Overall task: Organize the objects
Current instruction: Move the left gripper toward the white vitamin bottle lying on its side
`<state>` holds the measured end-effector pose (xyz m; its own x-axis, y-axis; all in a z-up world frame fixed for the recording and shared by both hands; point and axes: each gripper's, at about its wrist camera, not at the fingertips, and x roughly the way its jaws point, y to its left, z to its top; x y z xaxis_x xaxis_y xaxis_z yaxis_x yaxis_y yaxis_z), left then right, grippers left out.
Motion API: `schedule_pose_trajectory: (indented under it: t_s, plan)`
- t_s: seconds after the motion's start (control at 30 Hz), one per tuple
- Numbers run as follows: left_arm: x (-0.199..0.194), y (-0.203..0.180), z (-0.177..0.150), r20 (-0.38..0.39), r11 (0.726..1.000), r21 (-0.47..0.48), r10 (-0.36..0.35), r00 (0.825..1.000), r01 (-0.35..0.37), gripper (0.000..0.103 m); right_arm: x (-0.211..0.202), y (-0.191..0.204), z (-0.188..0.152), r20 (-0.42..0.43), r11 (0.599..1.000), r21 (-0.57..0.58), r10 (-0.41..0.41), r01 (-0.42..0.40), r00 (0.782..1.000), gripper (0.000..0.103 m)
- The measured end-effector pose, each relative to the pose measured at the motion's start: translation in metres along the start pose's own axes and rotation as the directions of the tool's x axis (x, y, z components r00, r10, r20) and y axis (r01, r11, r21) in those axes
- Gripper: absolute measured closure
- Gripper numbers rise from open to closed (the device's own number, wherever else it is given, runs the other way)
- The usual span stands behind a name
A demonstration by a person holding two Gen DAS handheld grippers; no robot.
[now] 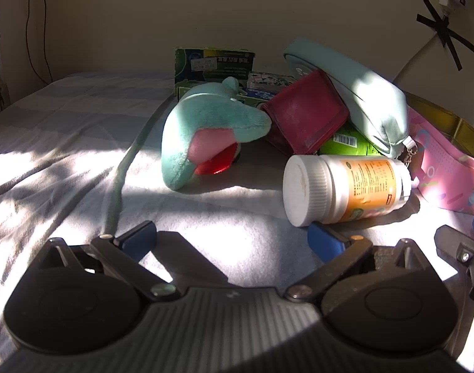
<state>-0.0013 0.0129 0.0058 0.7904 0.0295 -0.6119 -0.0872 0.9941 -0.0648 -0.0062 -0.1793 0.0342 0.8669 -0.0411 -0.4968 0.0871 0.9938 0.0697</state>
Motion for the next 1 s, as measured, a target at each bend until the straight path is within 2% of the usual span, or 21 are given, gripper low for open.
schedule_pose_trajectory:
  t_s: [0.37,0.53,0.63,0.73,0.83,0.9,1.0]
  plan:
    - [-0.002,0.005,0.0,0.004,1.0,-0.01,-0.001,1.0,0.001,0.0,-0.001,0.021,-0.003,0.002,0.997,-0.07,0.042,-0.042,0.999,0.028]
    - [-0.002,0.007,0.0,0.003,1.0,-0.015,-0.008,1.0,0.008,0.0,0.003,0.031,0.0,-0.007,0.992,-0.105,0.074,-0.074,0.997,0.028]
    - [-0.005,0.02,0.002,0.004,0.996,-0.054,-0.068,0.998,0.068,0.0,0.008,0.039,0.004,-0.008,0.984,-0.151,0.096,-0.096,0.995,0.03]
    - [-0.007,0.029,0.009,-0.017,0.991,-0.019,-0.13,0.991,0.13,0.0,0.014,0.047,0.01,-0.009,0.975,-0.185,0.126,-0.125,0.992,0.031]
    - [-0.008,0.036,0.021,-0.039,0.975,-0.003,-0.224,0.974,0.224,0.0,0.024,0.055,0.013,-0.033,0.966,-0.214,0.141,-0.145,0.989,0.031]
    - [-0.004,0.033,0.031,-0.063,0.952,0.004,-0.304,0.951,0.305,0.0,0.031,0.058,0.014,-0.049,0.962,-0.226,0.143,-0.15,0.989,0.029]
    - [0.006,0.019,0.039,-0.083,0.943,0.027,-0.329,0.941,0.332,0.0,0.046,0.057,0.018,-0.089,0.962,-0.217,0.153,-0.168,0.984,0.018]
